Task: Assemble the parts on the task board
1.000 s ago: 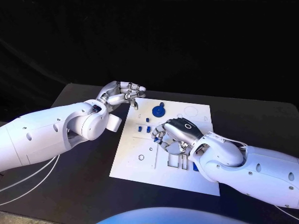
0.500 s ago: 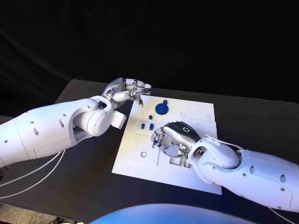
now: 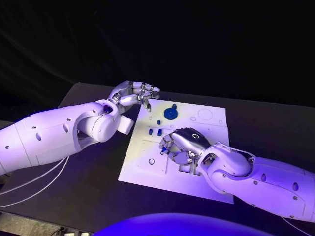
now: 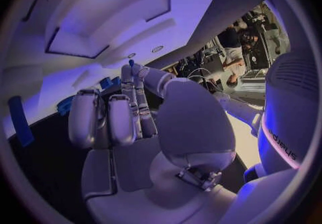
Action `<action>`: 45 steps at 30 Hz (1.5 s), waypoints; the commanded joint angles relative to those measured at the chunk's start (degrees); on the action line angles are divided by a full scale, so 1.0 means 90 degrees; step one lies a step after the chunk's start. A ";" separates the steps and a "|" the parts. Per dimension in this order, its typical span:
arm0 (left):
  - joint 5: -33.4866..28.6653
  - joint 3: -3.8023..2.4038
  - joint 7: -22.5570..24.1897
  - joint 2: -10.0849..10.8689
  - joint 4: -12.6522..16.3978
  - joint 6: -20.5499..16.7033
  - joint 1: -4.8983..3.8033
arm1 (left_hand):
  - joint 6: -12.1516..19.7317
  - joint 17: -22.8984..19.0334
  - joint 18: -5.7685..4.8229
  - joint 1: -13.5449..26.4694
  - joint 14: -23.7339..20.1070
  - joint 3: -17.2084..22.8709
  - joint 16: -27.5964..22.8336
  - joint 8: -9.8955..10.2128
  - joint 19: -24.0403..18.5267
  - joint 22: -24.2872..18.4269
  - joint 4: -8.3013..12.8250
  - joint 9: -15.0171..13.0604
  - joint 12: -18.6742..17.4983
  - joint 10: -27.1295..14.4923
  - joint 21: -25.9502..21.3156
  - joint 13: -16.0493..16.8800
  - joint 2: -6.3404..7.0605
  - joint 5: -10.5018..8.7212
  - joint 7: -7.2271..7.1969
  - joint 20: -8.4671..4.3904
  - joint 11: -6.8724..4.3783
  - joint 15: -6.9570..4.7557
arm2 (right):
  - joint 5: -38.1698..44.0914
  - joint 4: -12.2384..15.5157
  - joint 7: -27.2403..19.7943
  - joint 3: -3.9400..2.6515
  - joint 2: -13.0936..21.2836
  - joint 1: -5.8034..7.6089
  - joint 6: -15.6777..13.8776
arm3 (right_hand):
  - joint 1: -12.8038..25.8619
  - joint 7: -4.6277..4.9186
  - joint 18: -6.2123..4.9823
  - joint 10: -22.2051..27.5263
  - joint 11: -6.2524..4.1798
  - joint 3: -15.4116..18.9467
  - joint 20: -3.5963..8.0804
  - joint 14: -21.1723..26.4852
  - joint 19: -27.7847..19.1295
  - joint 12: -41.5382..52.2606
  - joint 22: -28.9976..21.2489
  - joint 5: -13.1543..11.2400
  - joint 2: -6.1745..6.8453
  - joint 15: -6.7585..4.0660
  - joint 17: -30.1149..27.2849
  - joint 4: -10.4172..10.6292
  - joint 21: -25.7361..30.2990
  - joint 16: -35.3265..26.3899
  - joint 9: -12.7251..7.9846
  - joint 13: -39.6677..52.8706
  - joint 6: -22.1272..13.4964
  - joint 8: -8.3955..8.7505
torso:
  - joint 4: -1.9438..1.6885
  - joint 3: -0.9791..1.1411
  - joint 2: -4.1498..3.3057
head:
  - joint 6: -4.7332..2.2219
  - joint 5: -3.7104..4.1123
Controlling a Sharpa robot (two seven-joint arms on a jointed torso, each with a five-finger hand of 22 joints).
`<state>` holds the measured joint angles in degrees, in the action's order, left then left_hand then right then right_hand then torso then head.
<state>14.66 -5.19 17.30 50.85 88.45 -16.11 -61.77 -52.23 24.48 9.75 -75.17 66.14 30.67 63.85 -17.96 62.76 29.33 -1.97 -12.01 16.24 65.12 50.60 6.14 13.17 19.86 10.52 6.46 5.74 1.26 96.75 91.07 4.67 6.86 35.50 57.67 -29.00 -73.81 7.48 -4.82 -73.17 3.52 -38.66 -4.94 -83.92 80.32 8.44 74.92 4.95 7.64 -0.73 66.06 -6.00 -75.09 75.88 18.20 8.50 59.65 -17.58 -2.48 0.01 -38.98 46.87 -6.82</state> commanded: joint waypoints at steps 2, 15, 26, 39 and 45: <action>0.0020 -0.0005 0.0018 -0.0013 0.0010 0.0110 0.0002 | 0.0028 -0.0006 0.0090 -0.0051 -0.0046 -0.0013 -0.0030 0.0042 0.0044 -0.0006 0.0019 0.0008 -0.0022 -0.0021 -0.0043 -0.0010 -0.0003 0.0003 0.0021 -0.0003 0.0038 0.0014 | 0.0025 -0.0008 -0.0047 0.0005 -0.0022 -0.0015 0.0123 | 0.0051 0.0019 0.0095 0.0017 -0.0019 0.0001 -0.0009 -0.0192 0.0006 -0.0032 0.0336 -0.0021 -0.0006 -0.0035 -0.0003 0.0048 -0.0014 0.0018 0.0010 0.0006 0.0027 -0.0032 | -0.0002 0.0000 0.0000 | 0.0011 -0.0005; 0.0021 -0.0005 0.0013 -0.0008 0.0012 0.0113 0.0002 | 0.0028 -0.0006 0.0090 -0.0051 -0.0046 -0.0013 -0.0030 0.0042 0.0044 -0.0006 0.0019 0.0008 -0.0022 -0.0021 -0.0043 -0.0010 -0.0003 0.0003 0.0021 -0.0003 0.0038 0.0014 | 0.0024 -0.0077 -0.0038 0.0021 -0.0064 -0.0027 0.0211 | 0.0061 0.0020 0.0095 0.0020 -0.0018 0.0006 -0.0010 -0.0190 0.0007 -0.0037 0.0339 -0.0019 -0.0009 -0.0034 -0.0010 0.0056 -0.0017 0.0015 0.0013 0.0011 0.0019 -0.0030 | -0.0001 0.0002 -0.0002 | 0.0029 -0.0011; 0.0033 -0.0005 0.0004 -0.0004 0.0017 0.0117 0.0002 | 0.0028 -0.0006 0.0090 -0.0051 -0.0046 -0.0013 -0.0030 0.0042 0.0044 -0.0006 0.0019 0.0008 -0.0022 -0.0021 -0.0043 -0.0010 -0.0003 0.0003 0.0021 -0.0003 0.0038 0.0014 | 0.0071 -0.0159 0.0029 0.0032 -0.0111 -0.0034 0.0335 | 0.0068 0.0020 0.0094 0.0021 -0.0018 0.0010 -0.0010 -0.0190 0.0002 -0.0040 0.0335 -0.0017 -0.0011 -0.0034 -0.0010 0.0062 -0.0010 0.0016 0.0016 0.0014 0.0014 -0.0029 | -0.0003 -0.0001 -0.0004 | 0.0051 -0.0014; 0.0042 -0.0005 -0.0003 -0.0005 0.0013 0.0117 0.0002 | 0.0028 -0.0006 0.0090 -0.0051 -0.0046 -0.0013 -0.0030 0.0042 0.0044 -0.0006 0.0019 0.0008 -0.0022 -0.0021 -0.0043 -0.0010 -0.0003 0.0003 0.0021 -0.0003 0.0038 0.0014 | 0.0136 -0.0211 0.0059 0.0051 -0.0171 -0.0038 0.0537 | 0.0102 0.0020 0.0085 0.0031 -0.0015 0.0037 -0.0013 -0.0184 -0.0021 -0.0055 0.0314 -0.0022 0.0001 -0.0031 -0.0027 0.0081 0.0021 0.0011 0.0027 0.0028 -0.0008 -0.0025 | 0.0001 -0.0004 0.0000 | 0.0052 0.0002; 0.0044 -0.0005 -0.0004 -0.0007 0.0010 0.0115 0.0002 | 0.0028 -0.0006 0.0090 -0.0051 -0.0046 -0.0013 -0.0030 0.0042 0.0044 -0.0006 0.0019 0.0008 -0.0022 -0.0021 -0.0043 -0.0010 -0.0003 0.0003 0.0021 -0.0003 0.0038 0.0014 | 0.0138 -0.0221 0.0080 0.0058 -0.0176 -0.0039 0.0628 | 0.0156 0.0026 0.0077 0.0056 -0.0007 0.0084 -0.0019 -0.0170 -0.0046 -0.0085 0.0296 0.0020 0.0035 -0.0024 -0.0072 0.0108 0.0055 -0.0011 0.0039 0.0047 -0.0054 -0.0009 | 0.0002 -0.0008 0.0006 | 0.0052 0.0013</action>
<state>14.83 -5.19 17.05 50.90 88.45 -15.91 -61.77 -52.24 24.49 9.75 -75.17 66.14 30.67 63.85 -17.96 62.76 29.34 -1.97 -12.01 16.25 65.12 50.60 6.14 13.17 19.86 10.51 6.46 5.74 1.26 97.18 89.28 4.77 7.15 33.91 57.56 -26.16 -72.97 7.60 -4.83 -72.97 3.50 -37.91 -4.94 -83.92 80.31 7.85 74.95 4.94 7.84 -0.73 65.49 -5.26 -74.77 75.88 18.41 8.92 59.49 -17.48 -2.46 -0.05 -38.98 47.35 -6.75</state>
